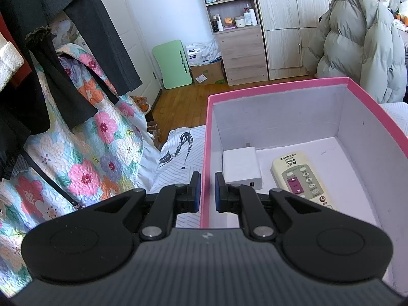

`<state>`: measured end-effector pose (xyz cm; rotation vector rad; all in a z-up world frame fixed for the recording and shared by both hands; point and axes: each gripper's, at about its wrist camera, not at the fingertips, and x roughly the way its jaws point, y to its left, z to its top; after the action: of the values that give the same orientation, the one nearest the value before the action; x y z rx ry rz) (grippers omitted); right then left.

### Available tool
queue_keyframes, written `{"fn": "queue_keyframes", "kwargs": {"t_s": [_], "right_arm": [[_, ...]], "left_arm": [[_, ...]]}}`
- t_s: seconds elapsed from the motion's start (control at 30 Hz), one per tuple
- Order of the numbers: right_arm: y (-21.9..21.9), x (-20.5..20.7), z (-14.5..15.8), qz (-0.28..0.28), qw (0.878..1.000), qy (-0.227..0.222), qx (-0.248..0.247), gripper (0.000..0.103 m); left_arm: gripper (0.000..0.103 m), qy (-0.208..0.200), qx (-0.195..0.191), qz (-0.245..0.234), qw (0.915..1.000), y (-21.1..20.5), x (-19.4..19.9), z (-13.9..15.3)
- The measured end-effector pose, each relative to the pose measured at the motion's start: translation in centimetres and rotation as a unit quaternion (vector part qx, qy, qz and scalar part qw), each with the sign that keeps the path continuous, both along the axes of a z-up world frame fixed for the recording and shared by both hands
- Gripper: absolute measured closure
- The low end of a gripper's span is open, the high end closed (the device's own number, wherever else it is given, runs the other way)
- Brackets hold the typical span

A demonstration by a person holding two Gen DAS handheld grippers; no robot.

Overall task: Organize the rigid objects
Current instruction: 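Lower the cream remote into the pink box and open the right tool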

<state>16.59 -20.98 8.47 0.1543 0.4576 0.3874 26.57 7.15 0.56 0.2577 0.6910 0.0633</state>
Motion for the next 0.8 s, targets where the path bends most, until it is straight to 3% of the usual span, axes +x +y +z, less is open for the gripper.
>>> {"fn": "queue_keyframes", "kwargs": {"t_s": [0.17, 0.37, 0.57, 0.67, 0.8], "right_arm": [[5.0, 6.0, -0.6, 0.061, 0.995, 0.065, 0.033, 0.041], [10.3, 13.5, -4.6, 0.081, 0.981, 0.159, 0.081, 0.041], [14.3, 14.6, -7.5, 0.1, 0.976, 0.183, 0.065, 0.041], [14.1, 14.3, -8.5, 0.082, 0.969, 0.229, 0.04, 0.042], [13.2, 13.1, -8.7, 0.083, 0.965, 0.249, 0.016, 0.042]], "left_arm": [[0.094, -0.001, -0.004, 0.0, 1.0, 0.1, 0.0, 0.0], [0.094, -0.003, -0.012, 0.001, 0.9999, 0.4, 0.0, 0.2], [0.094, -0.004, -0.012, -0.003, 0.9999, 0.4, -0.1, 0.0], [0.094, -0.004, -0.015, -0.007, 0.9999, 0.4, -0.1, 0.0], [0.094, -0.004, -0.009, -0.009, 0.9999, 0.3, -0.2, -0.1]]}}
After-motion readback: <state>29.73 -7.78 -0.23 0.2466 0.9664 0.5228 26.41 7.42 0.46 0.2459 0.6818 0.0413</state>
